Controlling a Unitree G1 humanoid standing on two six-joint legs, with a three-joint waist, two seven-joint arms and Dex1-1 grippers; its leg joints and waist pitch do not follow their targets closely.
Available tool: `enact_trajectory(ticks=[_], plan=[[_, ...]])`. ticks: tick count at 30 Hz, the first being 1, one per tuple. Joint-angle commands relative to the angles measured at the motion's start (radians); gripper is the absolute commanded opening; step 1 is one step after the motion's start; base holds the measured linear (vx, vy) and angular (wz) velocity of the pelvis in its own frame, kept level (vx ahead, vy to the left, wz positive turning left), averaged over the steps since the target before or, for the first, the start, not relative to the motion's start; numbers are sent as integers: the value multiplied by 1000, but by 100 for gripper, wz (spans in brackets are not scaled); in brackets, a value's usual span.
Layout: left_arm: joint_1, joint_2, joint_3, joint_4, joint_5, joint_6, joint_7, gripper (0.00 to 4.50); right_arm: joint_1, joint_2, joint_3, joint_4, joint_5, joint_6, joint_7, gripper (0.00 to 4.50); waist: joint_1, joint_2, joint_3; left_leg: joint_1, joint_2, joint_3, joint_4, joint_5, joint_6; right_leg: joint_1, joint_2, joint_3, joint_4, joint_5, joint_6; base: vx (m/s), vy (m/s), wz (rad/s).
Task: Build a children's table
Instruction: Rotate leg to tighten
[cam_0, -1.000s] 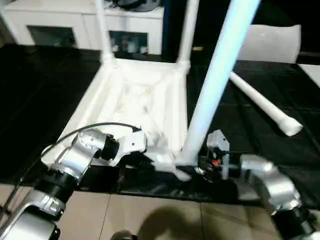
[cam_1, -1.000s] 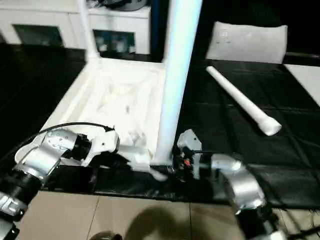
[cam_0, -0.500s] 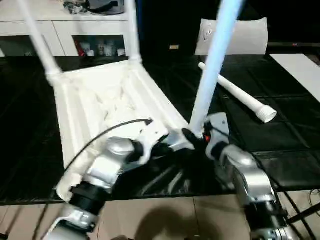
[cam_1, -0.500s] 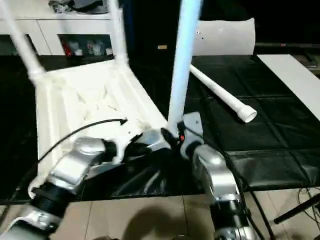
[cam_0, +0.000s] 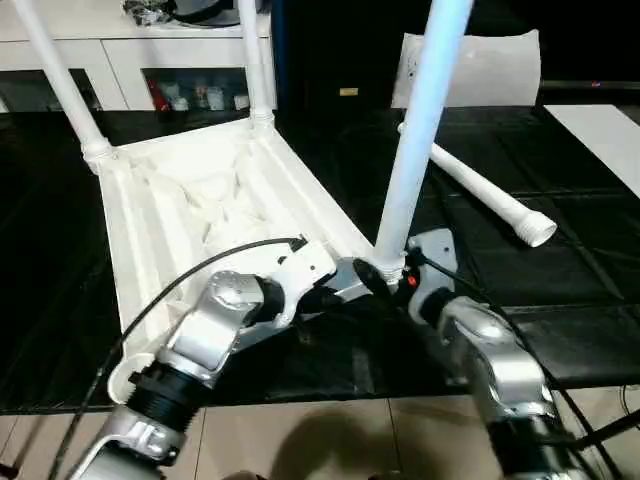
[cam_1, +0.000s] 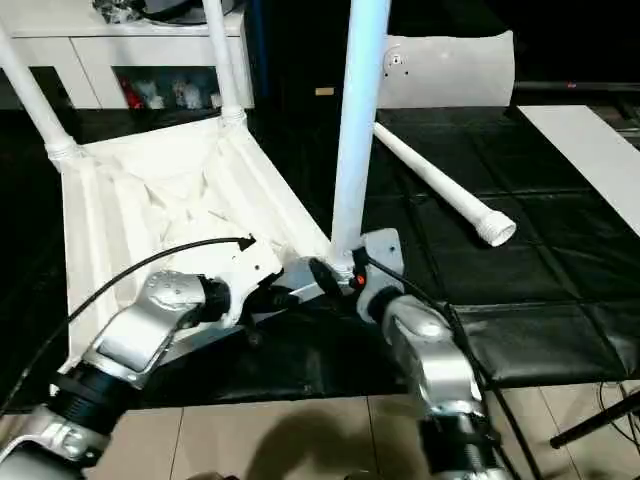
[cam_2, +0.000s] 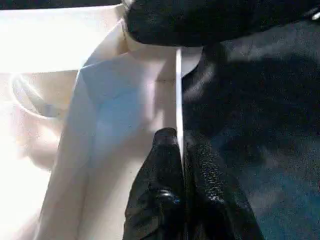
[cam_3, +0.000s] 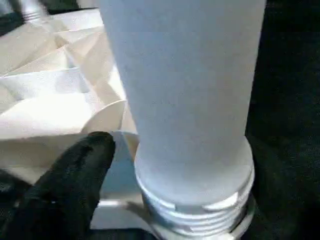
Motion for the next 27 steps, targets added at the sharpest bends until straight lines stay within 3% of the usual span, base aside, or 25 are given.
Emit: enact_trajectory(ticks=[1, 5, 9, 14, 17, 23, 27], plan=[[-3, 26, -2, -5, 15, -44, -22, 0, 18, -5, 55, -8, 27, 15, 72, 445, 4, 5, -53, 7, 43, -20, -70, -336, 7, 34, -58, 39, -88, -287, -160, 0, 0, 0], [-3, 104, -21, 15, 0, -148, -122, 0, 25, -108, 40, -28, 40, -33, 186, 445, 8, 5, -57, 5, 43, -17, -64, -286, 21, 37, -58, 38, -80, -208, -189, 0, 0, 0], [-12, 151, -41, 44, -31, -232, -221, 0, 20, -189, 39, -32, 56, -77, 310, 445, 14, -1, -61, 4, 45, -12, -57, -222, 53, 38, -57, 37, -68, -104, -222, 0, 0, 0], [-43, 204, -68, 121, -51, -364, -376, 0, -26, -273, 40, 3, 82, -102, 449, 445, 28, 0, -60, 5, 47, -10, -54, -210, 69, 39, -61, 35, -64, -108, -233, 0, 0, 0], [-72, 219, -80, 153, -61, -399, -447, 0, -58, -326, 91, 17, 77, -128, 563, 445, 37, 1, -60, 9, 49, -8, -53, -226, 63, 37, -61, 35, -64, -138, -235, 0, 0, 0], [-108, 228, -118, 209, -56, -479, -522, 0, -92, -348, 162, 45, 63, -182, 688, 445, 57, -2, -63, 11, 52, -6, -50, -205, 67, 35, -63, 35, -58, -110, -246, 0, 0, 0], [-124, 226, -140, 244, -45, -534, -565, 0, -118, -353, 201, 83, 45, -213, 746, 410, 62, -5, -61, 7, 52, -7, -50, -211, 63, 37, -65, 33, -57, -124, -247, 0, 0, 0]])
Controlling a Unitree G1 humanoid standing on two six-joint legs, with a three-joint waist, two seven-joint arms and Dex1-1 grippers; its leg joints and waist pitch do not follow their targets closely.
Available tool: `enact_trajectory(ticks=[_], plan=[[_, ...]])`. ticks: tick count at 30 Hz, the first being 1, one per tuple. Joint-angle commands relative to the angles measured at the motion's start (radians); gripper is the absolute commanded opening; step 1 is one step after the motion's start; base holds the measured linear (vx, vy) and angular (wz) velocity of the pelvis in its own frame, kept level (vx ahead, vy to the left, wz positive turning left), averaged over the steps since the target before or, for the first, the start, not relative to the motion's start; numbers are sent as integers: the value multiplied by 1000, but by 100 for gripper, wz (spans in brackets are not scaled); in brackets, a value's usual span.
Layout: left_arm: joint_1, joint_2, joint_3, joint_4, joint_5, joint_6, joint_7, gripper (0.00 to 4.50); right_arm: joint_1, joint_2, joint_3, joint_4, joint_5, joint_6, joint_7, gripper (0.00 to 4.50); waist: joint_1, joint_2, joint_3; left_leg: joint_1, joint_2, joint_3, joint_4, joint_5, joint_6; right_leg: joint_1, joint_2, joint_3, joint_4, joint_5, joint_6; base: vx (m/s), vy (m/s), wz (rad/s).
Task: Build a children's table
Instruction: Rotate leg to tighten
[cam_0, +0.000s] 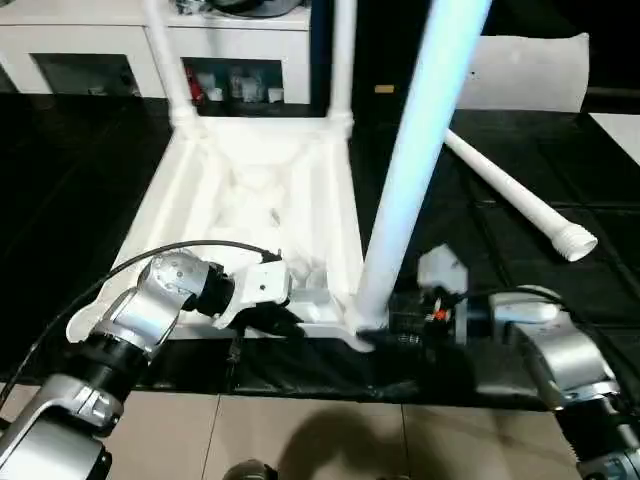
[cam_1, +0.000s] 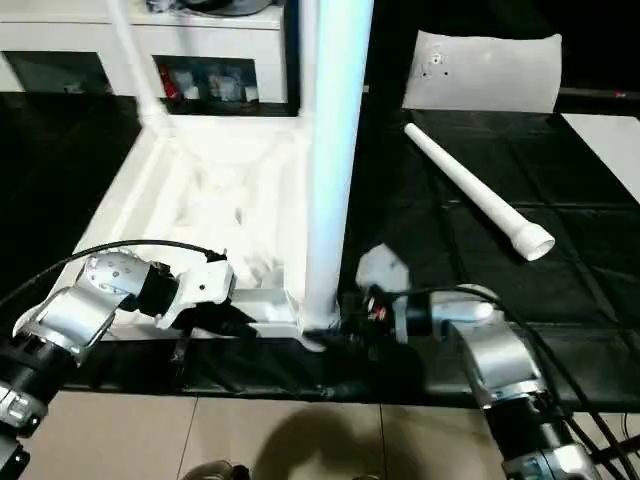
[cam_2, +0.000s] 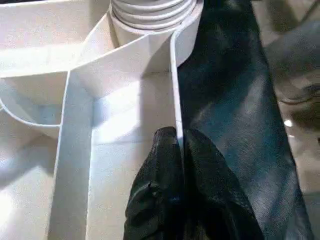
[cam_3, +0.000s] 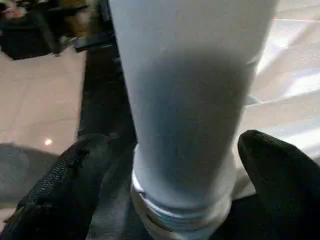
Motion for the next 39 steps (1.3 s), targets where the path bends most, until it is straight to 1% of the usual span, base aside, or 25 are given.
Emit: enact_trajectory(ticks=[1, 3, 4, 5, 6, 8, 13, 14, 15, 22, 23, 25, 26, 27, 29, 30, 31, 32, 33, 34, 35, 36, 37, 38, 39], plan=[[-20, -7, -64, 3, 26, -53, -74, 0, -24, -14, 16, 18, -13, -26, 32, 410, -6, -5, -62, 22, 51, -8, -59, -211, 61, 45, -61, 35, -59, -135, -238, 0, 0, 0], [-27, -12, -70, 18, 31, -71, -85, 0, -41, -13, 26, 48, -20, -43, 45, 385, -6, -8, -58, 23, 53, -8, -60, -232, 54, 42, -64, 37, -62, -177, -230, 0, 0, 0], [-30, -14, -74, 24, 34, -79, -91, 0, -50, -12, 32, 62, -23, -50, 53, 370, -5, -7, -59, 25, 53, -8, -60, -242, 51, 41, -64, 36, -63, -191, -229, 0, 0, 0], [-34, -15, -78, 30, 34, -87, -95, 0, -56, -12, 35, 71, -23, -55, 61, 370, -6, -10, -57, 24, 53, -8, -61, -245, 49, 41, -63, 37, -63, -197, -228, 0, 0, 0], [-34, -17, -81, 33, 34, -92, -100, 0, -61, -12, 39, 77, -22, -56, 72, 365, -4, -9, -57, 24, 54, -8, -61, -247, 47, 41, -64, 37, -63, -202, -226, 0, 0, 0], [-36, -18, -86, 38, 34, -99, -103, 0, -66, -13, 43, 84, -20, -57, 86, 335, -4, -11, -58, 24, 54, -8, -61, -242, 50, 42, -64, 37, -61, -192, -227, 0, 0, 0], [-40, -21, -90, 66, 41, -131, -113, 0, -79, -21, 62, 104, -16, -61, 136, 304, -2, -13, -58, 22, 54, -8, -60, -227, 61, 42, -64, 36, -60, -181, -229, 0, 0, 0], [-40, -21, -90, 66, 41, -131, -113, 0, -79, -21, 62, 104, -16, -61, 136, 288, -3, -13, -59, 22, 54, -8, -59, -227, 61, 42, -64, 36, -60, -180, -230, 0, 0, 0], [-41, -22, -90, 70, 42, -133, -113, 0, -80, -21, 62, 107, -15, -62, 138, 285, -1, -14, -60, 22, 54, -8, -59, -225, 62, 43, -64, 36, -59, -179, -231, 0, 0, 0], [-39, -25, -76, 85, 34, -129, -97, 0, -70, -5, 58, 102, 6, -43, 145, 275, 1, -13, -59, 23, 55, -8, -60, -230, 59, 42, -65, 36, -61, -192, -229, 0, 0, 0], [-31, -35, -57, 75, 23, -101, -67, 0, -48, 12, 42, 73, 32, -4, 120, 275, 1, -12, -59, 23, 55, -8, -60, -228, 59, 42, -64, 36, -60, -189, -230, 0, 0, 0], [-28, -42, -46, 70, 18, -83, -47, 0, -37, 22, 33, 58, 45, 17, 101, 275, 1, -13, -59, 22, 55, -7, -60, -228, 59, 42, -64, 36, -60, -187, -231, 0, 0, 0], [-25, -51, -36, 64, 15, -64, -24, 0, -25, 36, 21, 44, 56, 38, 74, 275, -1, -7, -56, 22, 55, -7, -63, -240, 55, 39, -63, 37, -63, -197, -230, 0, 0, 0], [-18, -83, -5, 44, 11, 15, 65, 0, 12, 91, -12, 4, 83, 93, -28, 275, 0, -9, -54, 25, 57, -8, -66, -258, 46, 40, -63, 38, -65, -221, -224, 0, 0, 0], [-10, -115, 22, 24, -3, 77, 128, 0, 32, 139, -30, -4, 69, 111, -135, 274, -2, -10, -48, 27, 55, -10, -71, -306, 24, 34, -66, 39, -73, -307, -208, 0, 0, 0], [-5, -137, 37, 9, -16, 115, 162, 0, 41, 165, -31, -9, 57, 115, -184, 274, -8, -13, -45, 27, 51, -15, -74, -343, 4, 33, -68, 38, -80, -396, -182, 0, 0, 0], [-3, -152, 47, -1, -24, 141, 184, 0, 48, 182, -31, -13, 50, 118, -216, 273, -15, -6, -40, 31, 48, -19, -75, -383, -13, 27, -69, 37, -88, -474, -156, 0, 0, 0], [0, -175, 56, -16, -28, 176, 219, 0, 50, 212, -31, -9, 29, 122, -274, 272, -21, -8, -38, 32, 48, -20, -76, -404, -19, 25, -69, 37, -93, -508, -142, 0, 0, 0], [2, -188, 61, -24, -29, 195, 239, 0, 51, 229, -32, -6, 17, 124, -306, 272, -30, -11, -35, 27, 46, -24, -78, -420, -27, 26, -70, 37, -95, -548, -123, 0, 0, 0], [5, -225, 75, -43, -30, 241, 294, 0, 48, 279, -39, 3, -3, 147, -389, 272, -40, -11, -36, 22, 43, -28, -80, -424, -32, 29, -71, 34, -98, -584, -102, 0, 0, 0], [5, -271, 92, -54, -31, 287, 359, 0, 32, 338, -57, 20, -1, 183, -467, 272, -46, -11, -35, 23, 41, -29, -80, -430, -33, 25, -69, 33, -102, -602, -94, 0, 0, 0], [4, -292, 100, -58, -33, 308, 388, 0, 23, 363, -66, 29, 2, 196, -501, 272, -55, -13, -36, 27, 39, -31, -78, -441, -35, 22, -71, 31, -107, -628, -85, 0, 0, 0], [4, -292, 100, -58, -33, 308, 388, 0, 23, 363, -66, 29, 2, 196, -501, 272, -62, -11, -39, 28, 38, -32, -76, -442, -30, 21, -70, 30, -111, -625, -82, 0, 0, 0], [1, -357, 123, -76, -15, 383, 497, 0, -1, 435, -91, 51, -15, 228, -623, 272, -65, -12, -40, 25, 38, -33, -76, -436, -26, 24, -70, 28, -110, -612, -83, 0, 0, 0], [0, -374, 129, -82, -6, 404, 529, 0, -7, 453, -97, 56, -24, 237, -660, 272, -73, -9, -39, 19, 40, -33, -82, -418, -27, 26, -65, 29, -106, -565, -96, 0, 0, 0]])
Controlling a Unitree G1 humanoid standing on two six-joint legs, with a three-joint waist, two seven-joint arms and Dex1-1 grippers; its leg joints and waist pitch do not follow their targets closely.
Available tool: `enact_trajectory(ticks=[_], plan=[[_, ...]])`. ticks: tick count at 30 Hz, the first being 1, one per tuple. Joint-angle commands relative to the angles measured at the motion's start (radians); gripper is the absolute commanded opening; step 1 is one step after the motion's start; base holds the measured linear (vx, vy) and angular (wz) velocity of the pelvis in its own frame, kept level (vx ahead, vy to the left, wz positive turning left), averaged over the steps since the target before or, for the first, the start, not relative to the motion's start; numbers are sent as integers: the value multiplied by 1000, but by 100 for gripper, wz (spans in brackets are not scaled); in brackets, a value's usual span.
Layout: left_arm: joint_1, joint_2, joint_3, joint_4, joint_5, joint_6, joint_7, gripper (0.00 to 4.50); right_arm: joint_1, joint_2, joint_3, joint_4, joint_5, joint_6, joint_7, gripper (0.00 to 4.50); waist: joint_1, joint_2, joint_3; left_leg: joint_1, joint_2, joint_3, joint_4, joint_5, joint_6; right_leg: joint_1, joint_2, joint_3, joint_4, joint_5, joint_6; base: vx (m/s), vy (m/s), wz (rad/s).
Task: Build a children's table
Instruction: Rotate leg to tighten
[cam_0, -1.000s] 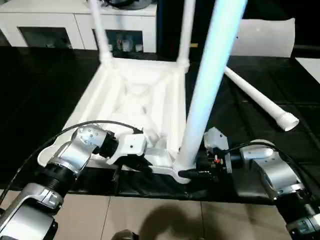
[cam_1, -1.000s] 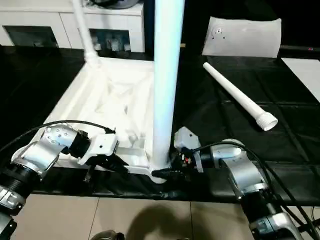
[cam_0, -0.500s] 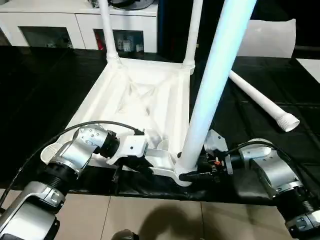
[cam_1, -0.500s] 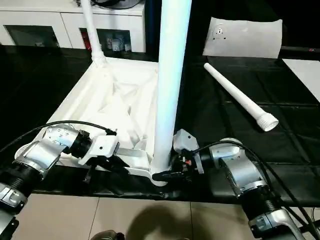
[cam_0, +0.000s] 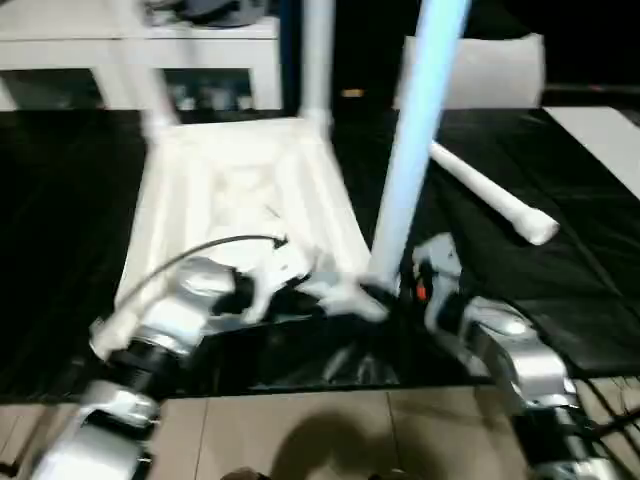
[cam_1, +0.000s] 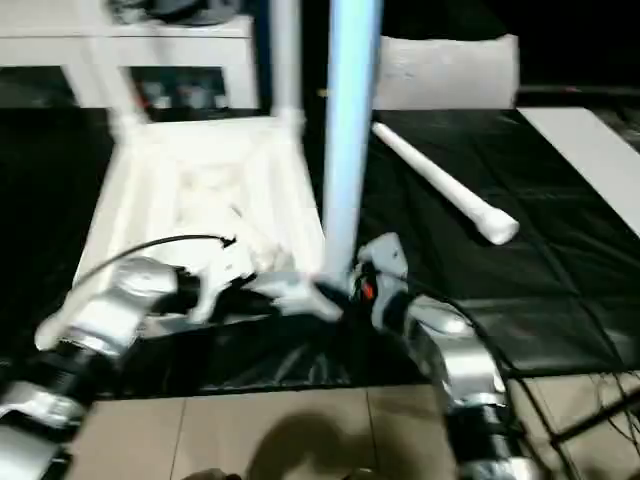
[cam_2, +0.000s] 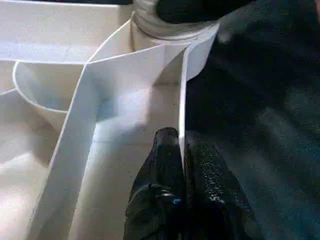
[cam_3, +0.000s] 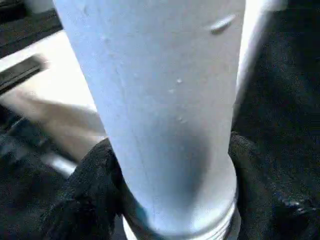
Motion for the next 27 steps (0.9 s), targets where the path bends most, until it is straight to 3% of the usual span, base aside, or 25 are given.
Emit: enact_trajectory(ticks=[1, 4, 7, 11, 13, 17, 18, 21, 23, 24, 27], plan=[[-29, -121, -2, -55, -22, 44, 152, 0, -21, 132, 124, 10, 32, 61, -17, 272, -2, -6, -45, 10, 41, -31, -84, -414, -23, 26, -63, 29, -103, -530, -104, 0, 0, 0], [-38, -164, 3, -56, 6, 74, 238, 0, -31, 158, 130, 28, 14, 61, -81, 272, -1, -4, -49, 16, 41, -23, -80, -394, -11, 22, -59, 35, -103, -452, -125, 0, 0, 0], [-35, -168, -5, -69, 30, 87, 262, 0, -27, 160, 146, 21, -28, 66, -97, 272, 7, 0, -54, 11, 39, -17, -78, -334, 16, 30, -55, 40, -94, -325, -156, 0, 0, 0], [-27, -145, -15, -79, 42, 62, 242, 0, -9, 163, 125, 4, -21, 54, -94, 272, 9, -2, -56, 8, 38, -14, -75, -311, 27, 36, -58, 39, -94, -321, -160, 0, 0, 0], [-16, -114, -22, -92, 54, 58, 220, 0, 12, 160, 113, -19, -5, 58, -94, 327, 11, 3, -56, 7, 41, -16, -78, -304, 24, 37, -57, 39, -93, -319, -157, 0, 0, 0], [-3, -68, -26, -103, 53, 48, 173, 0, 49, 135, 98, -62, 11, 35, -71, 357, 10, 3, -59, 6, 41, -16, -79, -300, 21, 40, -55, 39, -89, -284, -157, 0, 0, 0], [2, -47, -31, -107, 52, 36, 150, 0, 63, 123, 88, -80, 15, 27, -59, 382, 7, 3, -58, 5, 42, -17, -81, -306, 19, 41, -55, 38, -89, -284, -160, 0, 0, 0], [14, 18, -41, -99, 45, -19, 70, 0, 98, 56, 58, -130, 46, -1, 17, 392, 5, 5, -57, 8, 42, -17, -80, -330, 20, 38, -56, 39, -93, -313, -157, 0, 0, 0], [15, 28, -40, -96, 43, -25, 59, 0, 103, 42, 54, -138, 52, -5, 34, 403, 7, 6, -58, 9, 45, -16, -80, -326, 22, 37, -54, 40, -90, -295, -161, 0, 0, 0], [21, 57, -46, -92, 34, -59, 9, 0, 114, -1, 42, -155, 71, -12, 92, 428, 9, 7, -59, 9, 45, -16, -80, -316, 22, 39, -55, 40, -89, -276, -170, 0, 0, 0], [27, 103, -62, -87, 15, -125, -75, 0, 123, -75, 32, -184, 100, -17, 184, 440, 11, 7, -61, 9, 45, -13, -77, -297, 30, 40, -55, 40, -83, -232, -187, 0, 0, 0]])
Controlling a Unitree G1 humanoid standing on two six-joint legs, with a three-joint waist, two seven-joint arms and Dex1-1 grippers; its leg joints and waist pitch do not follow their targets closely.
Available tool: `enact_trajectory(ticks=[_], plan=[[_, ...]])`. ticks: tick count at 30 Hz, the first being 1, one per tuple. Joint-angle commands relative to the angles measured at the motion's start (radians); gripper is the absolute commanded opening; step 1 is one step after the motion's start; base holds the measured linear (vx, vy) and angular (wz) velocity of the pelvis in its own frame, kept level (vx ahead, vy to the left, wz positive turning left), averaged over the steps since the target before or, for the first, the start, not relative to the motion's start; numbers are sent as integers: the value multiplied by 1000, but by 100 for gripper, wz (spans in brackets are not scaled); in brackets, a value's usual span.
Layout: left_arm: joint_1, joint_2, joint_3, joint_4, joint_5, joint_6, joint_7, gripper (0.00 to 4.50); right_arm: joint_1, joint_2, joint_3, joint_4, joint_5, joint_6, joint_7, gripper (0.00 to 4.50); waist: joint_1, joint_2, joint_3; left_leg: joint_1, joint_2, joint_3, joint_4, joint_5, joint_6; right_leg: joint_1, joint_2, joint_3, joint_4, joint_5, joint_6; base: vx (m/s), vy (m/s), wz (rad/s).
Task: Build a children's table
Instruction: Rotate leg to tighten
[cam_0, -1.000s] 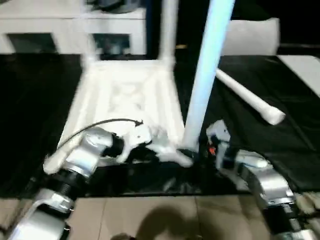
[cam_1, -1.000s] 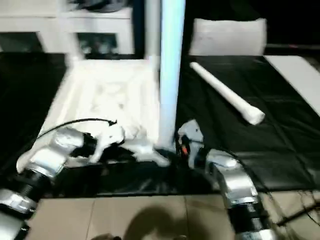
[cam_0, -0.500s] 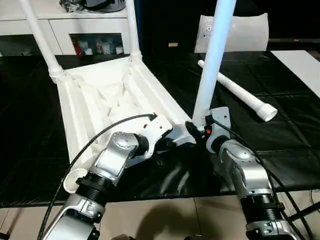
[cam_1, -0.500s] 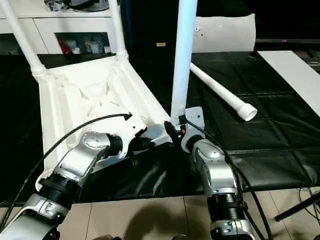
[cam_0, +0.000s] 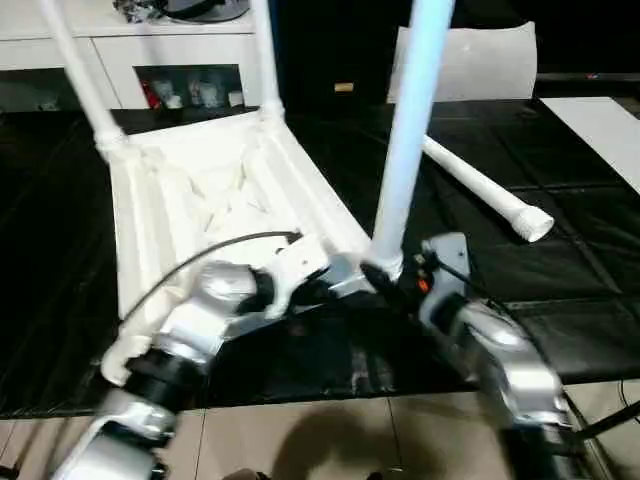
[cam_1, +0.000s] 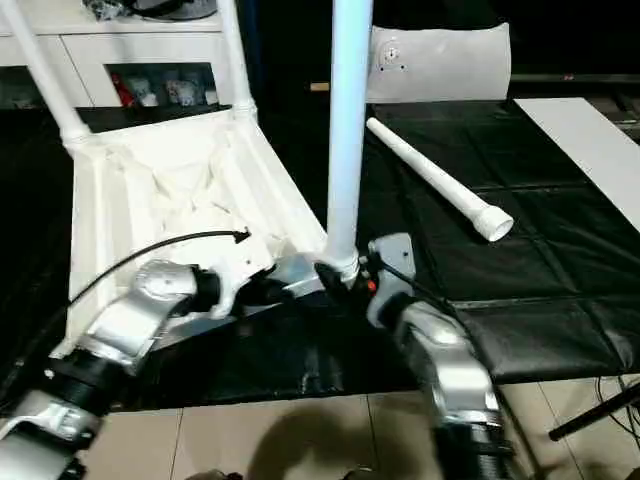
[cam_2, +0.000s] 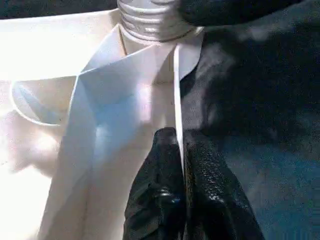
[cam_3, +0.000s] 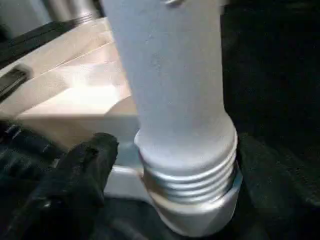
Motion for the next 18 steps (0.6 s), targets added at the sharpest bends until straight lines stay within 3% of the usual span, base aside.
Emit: enact_trajectory(ticks=[1, 3, 4, 7, 9, 14, 18], plan=[[-1, 32, -28, -7, -13, -72, -78, 0, 3, -42, 26, -49, 41, -7, 103, 446, 5, -2, -58, 9, 45, -14, -63, -282, 32, 47, -58, 38, -76, -230, -187, 0, 0, 0], [0, 46, -36, -1, -18, -98, -107, 0, 2, -65, 24, -52, 46, -12, 137, 446, 6, -2, -58, 8, 45, -14, -62, -268, 41, 48, -59, 37, -75, -214, -193, 0, 0, 0], [2, 70, -57, 11, -22, -144, -165, 0, -4, -114, 27, -53, 52, -24, 208, 446, 7, -8, -59, 9, 45, -12, -60, -267, 47, 47, -60, 37, -75, -217, -196, 0, 0, 0], [-1, 104, -90, 36, -17, -218, -247, 0, -14, -185, 46, -54, 71, -33, 319, 446, 19, -4, -58, 13, 48, -12, -59, -262, 53, 46, -61, 38, -74, -230, -199, 0, 0, 0], [-5, 113, -99, 42, -19, -236, -276, 0, -22, -210, 57, -51, 71, -38, 357, 446, 25, -8, -59, 13, 49, -11, -57, -256, 54, 47, -62, 37, -71, -225, -202, 0, 0, 0], [-38, 142, -136, 84, -17, -311, -383, 0, -66, -292, 115, -18, 50, -79, 498, 446, 42, -10, -58, 17, 52, -9, -58, -266, 45, 44, -63, 36, -71, -256, -204, 0, 0, 0], [-66, 157, -170, 109, -4, -372, -454, 0, -108, -326, 183, 37, 5, -155, 593, 446, 54, -12, -58, 17, 53, -8, -55, -253, 44, 42, -67, 37, -66, -256, -207, 0, 0, 0]])
